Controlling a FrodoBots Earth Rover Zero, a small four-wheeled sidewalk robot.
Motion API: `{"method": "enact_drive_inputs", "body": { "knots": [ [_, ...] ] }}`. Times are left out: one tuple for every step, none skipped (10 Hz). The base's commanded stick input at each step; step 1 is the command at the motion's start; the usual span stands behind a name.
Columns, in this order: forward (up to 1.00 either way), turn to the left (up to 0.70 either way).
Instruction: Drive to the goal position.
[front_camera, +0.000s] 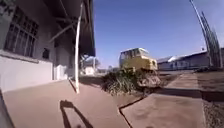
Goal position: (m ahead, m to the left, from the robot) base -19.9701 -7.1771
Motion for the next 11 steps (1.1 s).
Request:
{"method": "enact_drive_inputs", "body": {
  "knots": [
    [0.45, -0.27],
    [0.45, -0.27],
    [0.45, -0.27],
    [0.45, -0.27],
    [0.45, -0.27],
    [0.45, -0.27],
    [0.31, -0.8],
    [0.17, -0.51],
    [0.0, -0.45],
    [0.0, -0.45],
    [0.0, -0.45]
  ]
}}
